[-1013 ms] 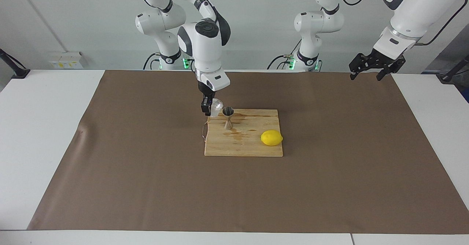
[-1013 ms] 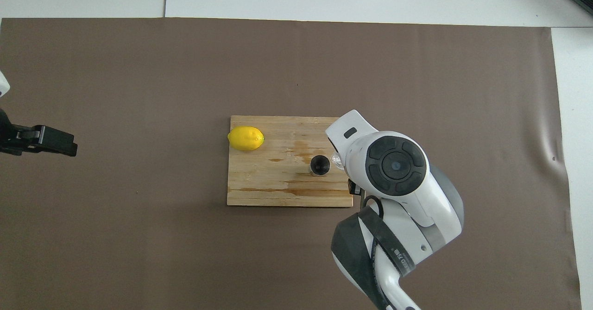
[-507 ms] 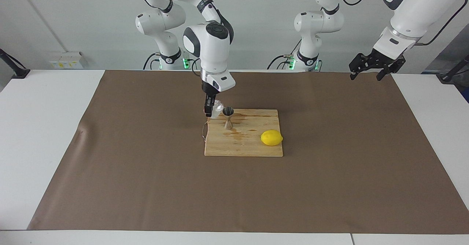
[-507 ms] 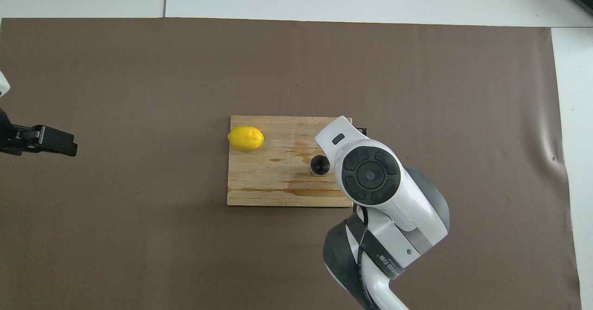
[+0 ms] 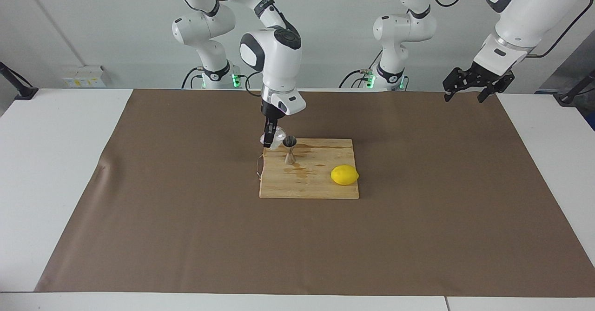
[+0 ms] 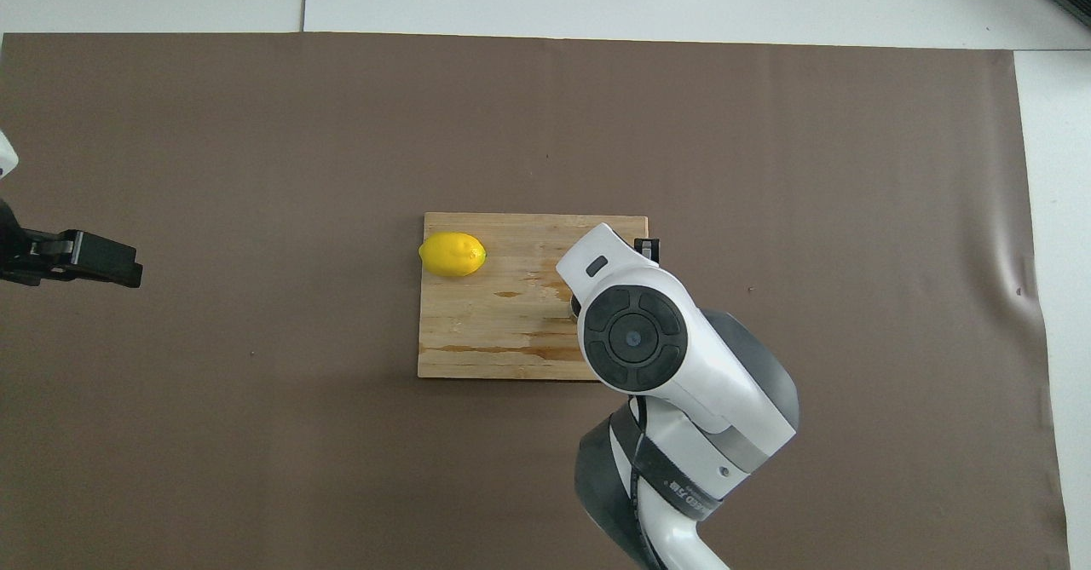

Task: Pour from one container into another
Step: 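Tilt the white cup over the metal cup with the right gripper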

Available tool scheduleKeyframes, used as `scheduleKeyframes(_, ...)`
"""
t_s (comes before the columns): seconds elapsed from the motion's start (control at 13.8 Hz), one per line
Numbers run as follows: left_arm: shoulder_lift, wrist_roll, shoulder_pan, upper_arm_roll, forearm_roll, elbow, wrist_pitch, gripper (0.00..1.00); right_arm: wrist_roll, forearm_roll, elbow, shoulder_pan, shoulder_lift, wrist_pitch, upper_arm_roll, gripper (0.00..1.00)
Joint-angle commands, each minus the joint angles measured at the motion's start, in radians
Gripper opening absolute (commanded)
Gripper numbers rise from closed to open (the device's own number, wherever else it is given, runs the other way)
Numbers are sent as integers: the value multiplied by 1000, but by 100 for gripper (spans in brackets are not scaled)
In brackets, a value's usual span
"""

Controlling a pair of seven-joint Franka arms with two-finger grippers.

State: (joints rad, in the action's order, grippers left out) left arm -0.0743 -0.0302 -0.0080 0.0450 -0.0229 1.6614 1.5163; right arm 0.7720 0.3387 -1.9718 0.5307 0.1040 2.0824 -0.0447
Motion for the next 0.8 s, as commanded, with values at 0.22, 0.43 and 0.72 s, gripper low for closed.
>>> scheduleKeyframes(0.22, -16, -8, 8, 3, 6, 6, -13, 100, -25, 83, 42, 18, 32, -33, -1, 0)
scheduleKeyframes(0.43, -16, -8, 8, 3, 6, 6, -13, 100, -23, 138, 47, 28, 34, -48, -1, 0)
scheduleKeyframes(0.72, -16, -8, 8, 3, 6, 6, -13, 100, -25, 163, 62, 48, 43, -67, -1, 0)
